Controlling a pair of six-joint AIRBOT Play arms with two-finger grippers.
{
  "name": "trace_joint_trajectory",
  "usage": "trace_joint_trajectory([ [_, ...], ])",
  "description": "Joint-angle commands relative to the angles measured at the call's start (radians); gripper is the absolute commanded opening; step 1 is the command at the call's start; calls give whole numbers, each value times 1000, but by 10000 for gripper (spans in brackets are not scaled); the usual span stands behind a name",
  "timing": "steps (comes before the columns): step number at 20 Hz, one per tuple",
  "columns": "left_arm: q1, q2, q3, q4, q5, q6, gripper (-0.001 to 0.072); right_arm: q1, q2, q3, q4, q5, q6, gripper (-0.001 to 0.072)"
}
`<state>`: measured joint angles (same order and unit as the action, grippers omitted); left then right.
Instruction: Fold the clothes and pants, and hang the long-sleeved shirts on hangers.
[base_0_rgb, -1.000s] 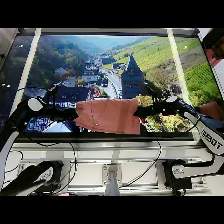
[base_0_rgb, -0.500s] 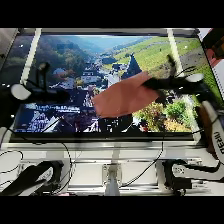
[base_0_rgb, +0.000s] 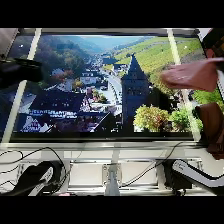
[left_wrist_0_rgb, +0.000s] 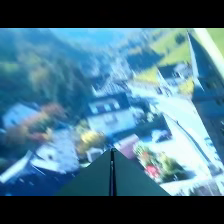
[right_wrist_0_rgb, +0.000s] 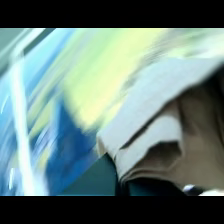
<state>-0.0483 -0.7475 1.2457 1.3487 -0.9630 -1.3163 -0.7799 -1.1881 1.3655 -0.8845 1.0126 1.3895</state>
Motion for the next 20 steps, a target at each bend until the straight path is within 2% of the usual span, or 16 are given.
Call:
trace_joint_trajectory([
  [1, 1, 128, 13, 144, 13, 0, 13, -260, 54, 12, -97, 62, 171, 8],
  [3, 1, 171, 13, 193, 13, 0, 13, -322, 49, 10, -206, 212, 174, 7],
  [5, 1, 178, 13, 192, 13, 0, 13, -322, 37, -1, -433, 378, 197, 7],
  [7, 1, 169, 13, 192, 13, 0, 13, -323, 32, -35, -594, 493, 246, 7],
  [9, 1, 158, 13, 192, 12, 0, 13, -321, 32, -73, -612, 541, 259, 7],
  [14, 1, 138, 12, 192, 13, 0, 13, -236, 32, -88, -603, 495, 225, 7],
  [18, 0, 118, 11, 192, 13, 0, 13, -202, 32, -88, -606, 574, 202, 13],
  [19, 0, 115, 11, 192, 13, 0, 13, -202, 32, -88, -602, 596, 202, 106],
  [20, 0, 112, 11, 192, 13, 0, 13, -202, 32, -88, -590, 617, 202, 319],
])
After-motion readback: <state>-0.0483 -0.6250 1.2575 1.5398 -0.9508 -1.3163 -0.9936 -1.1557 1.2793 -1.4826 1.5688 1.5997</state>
